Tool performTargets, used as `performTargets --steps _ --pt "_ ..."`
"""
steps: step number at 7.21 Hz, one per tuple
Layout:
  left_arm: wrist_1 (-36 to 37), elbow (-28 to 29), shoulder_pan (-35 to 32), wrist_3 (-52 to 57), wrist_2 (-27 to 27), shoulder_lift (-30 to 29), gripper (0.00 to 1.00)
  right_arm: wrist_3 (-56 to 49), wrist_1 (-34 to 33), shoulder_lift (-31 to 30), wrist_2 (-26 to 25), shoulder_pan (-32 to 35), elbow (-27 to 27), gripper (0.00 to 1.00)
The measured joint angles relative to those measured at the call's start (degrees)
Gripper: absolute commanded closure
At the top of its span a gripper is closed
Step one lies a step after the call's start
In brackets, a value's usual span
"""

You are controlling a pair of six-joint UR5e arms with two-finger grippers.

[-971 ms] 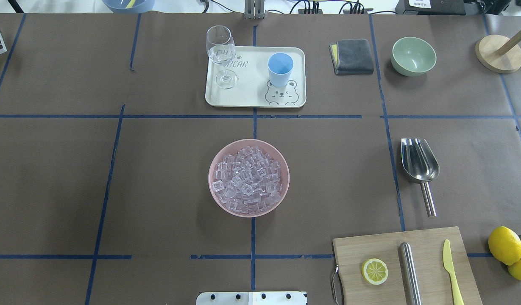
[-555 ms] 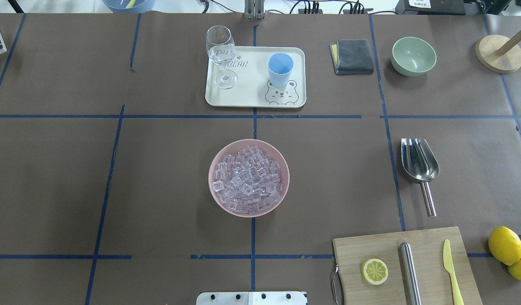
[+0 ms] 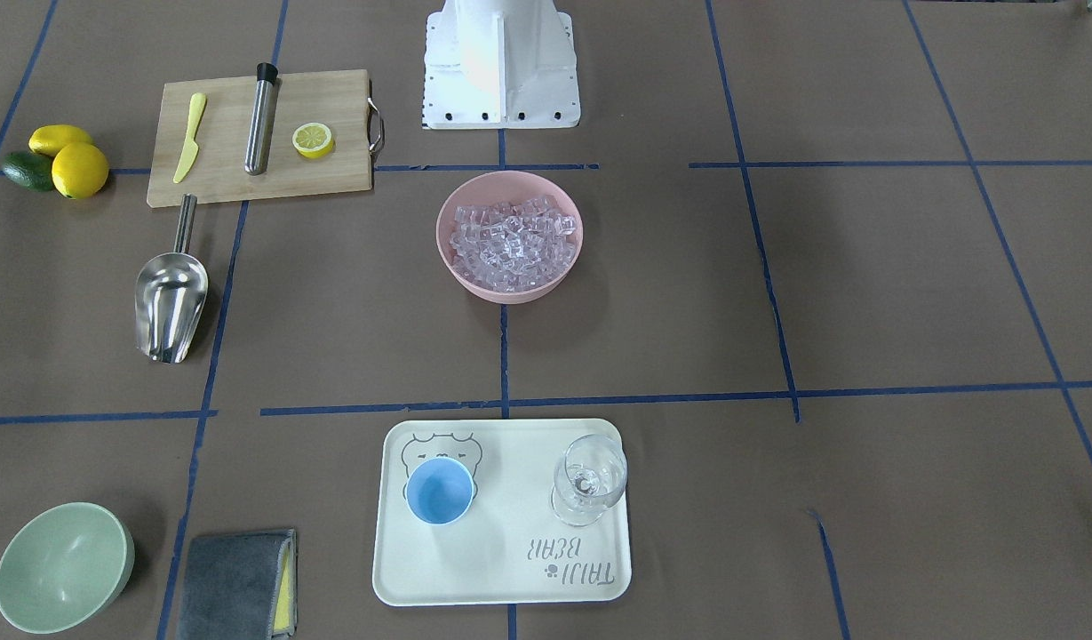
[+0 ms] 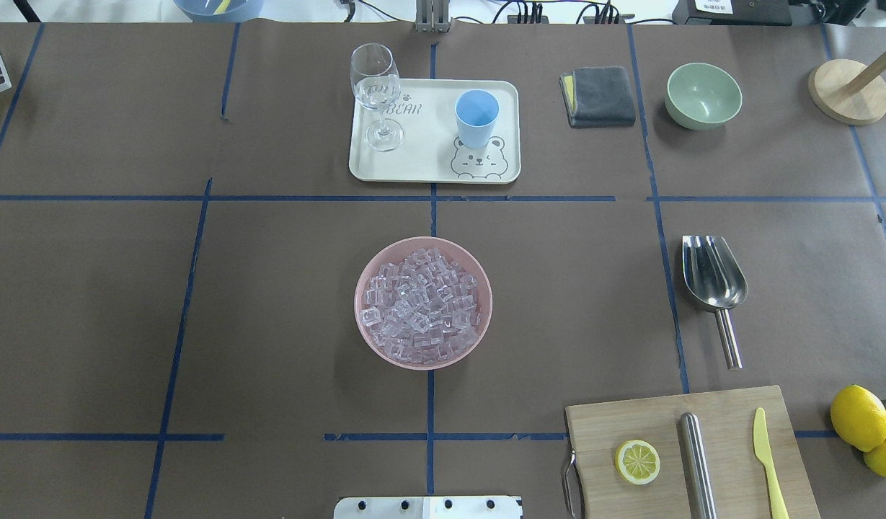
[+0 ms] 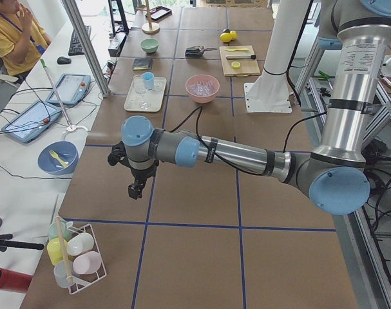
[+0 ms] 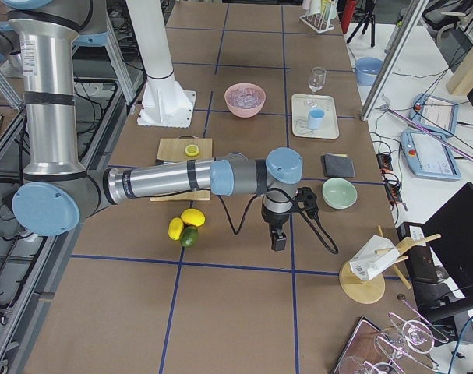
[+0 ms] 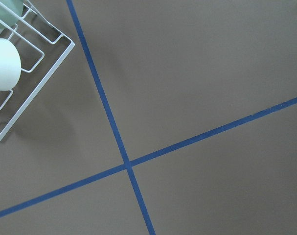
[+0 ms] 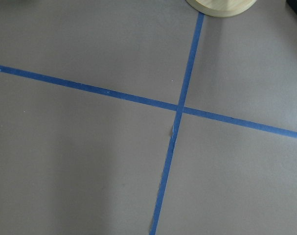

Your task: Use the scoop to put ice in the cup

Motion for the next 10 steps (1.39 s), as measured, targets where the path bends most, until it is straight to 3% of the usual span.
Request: performTargets --steps 5,8,10 --pt "-16.3 2.5 2.7 -1.6 0.0 -3.7 0.00 0.3 -0.1 2.1 0.1 -0.7 0.0 0.00" --pt "-37.5 2.5 17.1 -5.8 1.3 -4.4 0.00 2.6 -0.1 4.3 0.4 -2.5 0.4 0.00" --pt "-46.0 2.6 26.6 -6.8 3.4 -5.7 0.00 2.7 0.0 4.5 2.3 -3.1 0.8 0.00"
